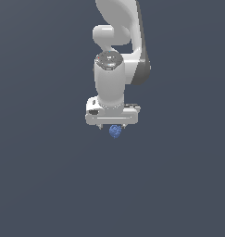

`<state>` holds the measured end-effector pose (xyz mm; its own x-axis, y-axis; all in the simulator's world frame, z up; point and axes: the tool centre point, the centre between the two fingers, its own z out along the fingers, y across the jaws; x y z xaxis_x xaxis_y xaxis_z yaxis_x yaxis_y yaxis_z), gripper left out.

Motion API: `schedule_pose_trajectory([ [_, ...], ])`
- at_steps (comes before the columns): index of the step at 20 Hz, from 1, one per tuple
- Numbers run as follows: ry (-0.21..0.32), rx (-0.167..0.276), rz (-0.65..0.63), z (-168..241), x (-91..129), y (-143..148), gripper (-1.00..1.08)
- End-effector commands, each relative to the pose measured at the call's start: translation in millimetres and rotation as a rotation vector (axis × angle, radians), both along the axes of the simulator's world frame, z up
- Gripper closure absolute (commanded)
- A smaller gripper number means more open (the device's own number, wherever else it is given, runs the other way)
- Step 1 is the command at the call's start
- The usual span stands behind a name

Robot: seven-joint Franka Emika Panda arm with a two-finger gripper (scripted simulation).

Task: Pick up the object and move it to a goal position.

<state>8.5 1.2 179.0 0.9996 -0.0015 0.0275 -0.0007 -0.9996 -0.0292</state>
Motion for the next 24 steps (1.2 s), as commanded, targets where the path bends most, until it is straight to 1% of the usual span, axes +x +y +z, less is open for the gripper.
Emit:
schedule_pose_trajectory([
  [1,0.0,0.0,0.0,0.0,0.0,0.0,-0.92],
  [3,0.004,0.001,-0.002,-1.0,-1.4,-0.6,-0.92],
  [8,0.04,0.008,-0.009,-7.4,-12.1,-5.6,-0.92],
  [10,0.046,0.01,-0.006,-7.7,-13.5,-6.7,-0.92],
  [17,0.044,0.009,-0.02,-10.1,-14.3,-5.4,-0.92],
  [24,0.044,0.004,-0.093,-24.2,-22.2,-1.1,-0.92],
])
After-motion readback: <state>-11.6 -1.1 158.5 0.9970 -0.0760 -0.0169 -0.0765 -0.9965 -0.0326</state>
